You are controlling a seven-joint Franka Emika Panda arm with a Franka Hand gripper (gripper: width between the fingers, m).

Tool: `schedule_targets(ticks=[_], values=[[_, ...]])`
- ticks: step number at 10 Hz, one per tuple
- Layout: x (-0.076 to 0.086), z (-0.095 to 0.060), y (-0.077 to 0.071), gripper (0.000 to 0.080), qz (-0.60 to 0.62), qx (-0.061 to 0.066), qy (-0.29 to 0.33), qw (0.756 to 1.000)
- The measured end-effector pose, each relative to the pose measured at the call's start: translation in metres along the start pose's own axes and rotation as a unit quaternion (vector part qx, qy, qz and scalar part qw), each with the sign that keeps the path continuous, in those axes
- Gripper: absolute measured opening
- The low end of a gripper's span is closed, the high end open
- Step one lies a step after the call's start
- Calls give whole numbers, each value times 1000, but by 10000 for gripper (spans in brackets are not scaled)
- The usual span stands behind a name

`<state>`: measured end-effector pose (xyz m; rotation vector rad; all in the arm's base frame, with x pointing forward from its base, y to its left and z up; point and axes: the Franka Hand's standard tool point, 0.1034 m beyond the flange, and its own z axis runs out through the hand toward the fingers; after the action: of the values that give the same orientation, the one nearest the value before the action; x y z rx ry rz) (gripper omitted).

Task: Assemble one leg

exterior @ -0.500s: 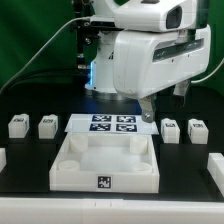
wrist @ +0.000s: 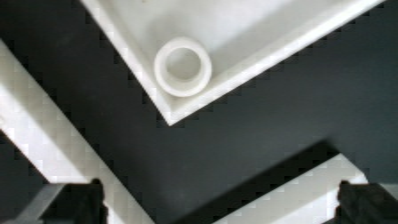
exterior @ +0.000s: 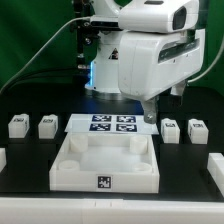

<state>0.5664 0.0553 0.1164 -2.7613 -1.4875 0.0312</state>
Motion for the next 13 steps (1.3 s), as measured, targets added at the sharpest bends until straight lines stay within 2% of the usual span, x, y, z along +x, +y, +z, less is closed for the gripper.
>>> schedule_targets(ticks=[4,5,6,7,8,9,10,12,13], values=[[-1,0,0,650,-16,0,0,1000],[-11,-2,-9,650,-60,-1,-1,998],[-29,-3,-23,650,-114,-1,-4,993],[-52,3,-38,650,-189,-1,-4,982],[-75,15,-49,650,-264,-4,-2,965],[-103,33,-60,650,-323,2,-1,946],[-120,49,-63,650,-340,9,1,941],[-138,66,-57,650,-322,21,3,946],[-139,74,-58,650,-318,21,5,948]])
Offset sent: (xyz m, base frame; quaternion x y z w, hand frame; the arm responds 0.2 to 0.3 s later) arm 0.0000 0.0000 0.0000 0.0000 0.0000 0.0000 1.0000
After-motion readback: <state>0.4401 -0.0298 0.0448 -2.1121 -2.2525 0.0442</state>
